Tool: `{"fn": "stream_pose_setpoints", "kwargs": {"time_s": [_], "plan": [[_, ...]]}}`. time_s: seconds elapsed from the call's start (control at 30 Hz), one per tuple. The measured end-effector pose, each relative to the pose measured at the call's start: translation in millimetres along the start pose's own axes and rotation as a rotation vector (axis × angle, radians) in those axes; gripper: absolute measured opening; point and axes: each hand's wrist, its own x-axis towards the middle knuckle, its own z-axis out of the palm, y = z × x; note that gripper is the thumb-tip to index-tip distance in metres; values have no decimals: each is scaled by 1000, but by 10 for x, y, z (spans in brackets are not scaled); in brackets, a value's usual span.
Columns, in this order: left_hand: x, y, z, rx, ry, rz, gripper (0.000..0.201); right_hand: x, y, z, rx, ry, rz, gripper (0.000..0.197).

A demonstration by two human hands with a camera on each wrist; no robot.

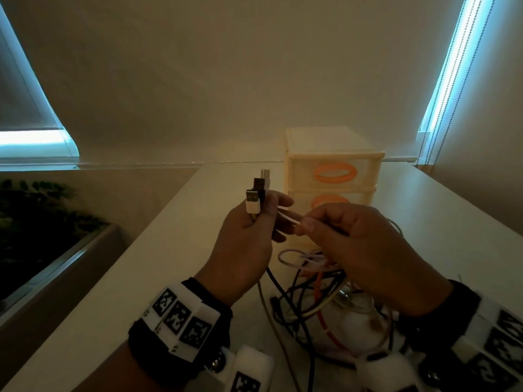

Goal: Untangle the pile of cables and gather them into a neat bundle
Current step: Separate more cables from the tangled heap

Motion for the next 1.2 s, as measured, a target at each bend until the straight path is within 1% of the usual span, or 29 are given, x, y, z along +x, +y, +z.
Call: {"fn": "stream_pose_setpoints", "kwargs": {"time_s": [0.07, 0.1, 0.13, 0.2, 0.27, 0.3, 0.37, 0.4, 0.47, 0.53, 0.57, 0.7, 0.77, 0.87, 1.0, 1.07, 1.13, 1.2], "plan": [[10, -10, 12, -88, 12, -40, 38, -35, 12, -22, 35, -76, 5, 15], [33, -12, 0, -188, 40, -74, 40, -53, 16, -31, 54, -143, 16, 15], [65, -11, -29, -330, 77, -117, 42, -68, 25, -35, 54, -208, 25, 15], [137, 49, -128, -710, 135, -216, 45, -84, 65, -39, -15, -284, 19, 14], [190, 139, -249, -1069, 155, -298, 46, -78, 136, -44, -168, -268, -7, 13], [205, 175, -302, -1192, 161, -317, 45, -67, 164, -52, -262, -234, -19, 12], [210, 203, -380, -1324, 120, -337, 41, -36, 205, -76, -393, -148, -21, 13], [209, 188, -397, -1345, 78, -355, 38, -15, 229, -91, -400, -101, -3, 16], [187, 146, -384, -1327, -69, -383, 35, 31, 291, -123, -362, 18, 52, 22], [152, 110, -327, -1234, -241, -377, 41, 62, 335, -157, -352, 124, 88, 24], [128, 104, -286, -1178, -318, -382, 43, 72, 345, -166, -347, 154, 90, 24], [16, 17, -123, -895, -585, -422, 39, 65, 371, -125, -345, 184, 70, 22], [-1, -27, -81, -820, -669, -409, 38, 46, 385, -95, -344, 182, 40, 23], [37, -53, -119, -838, -668, -439, 36, 24, 377, -94, -322, 196, 4, 22], [73, -42, -164, -892, -589, -440, 33, 29, 372, -117, -253, 226, 3, 17], [63, -44, -151, -880, -576, -434, 34, 50, 399, -110, -228, 235, 14, 17], [30, -56, -130, -820, -613, -417, 34, 64, 410, -92, -218, 239, 28, 17], [-7, -56, -91, -731, -684, -406, 35, 61, 405, -65, -202, 257, 10, 18]]}}
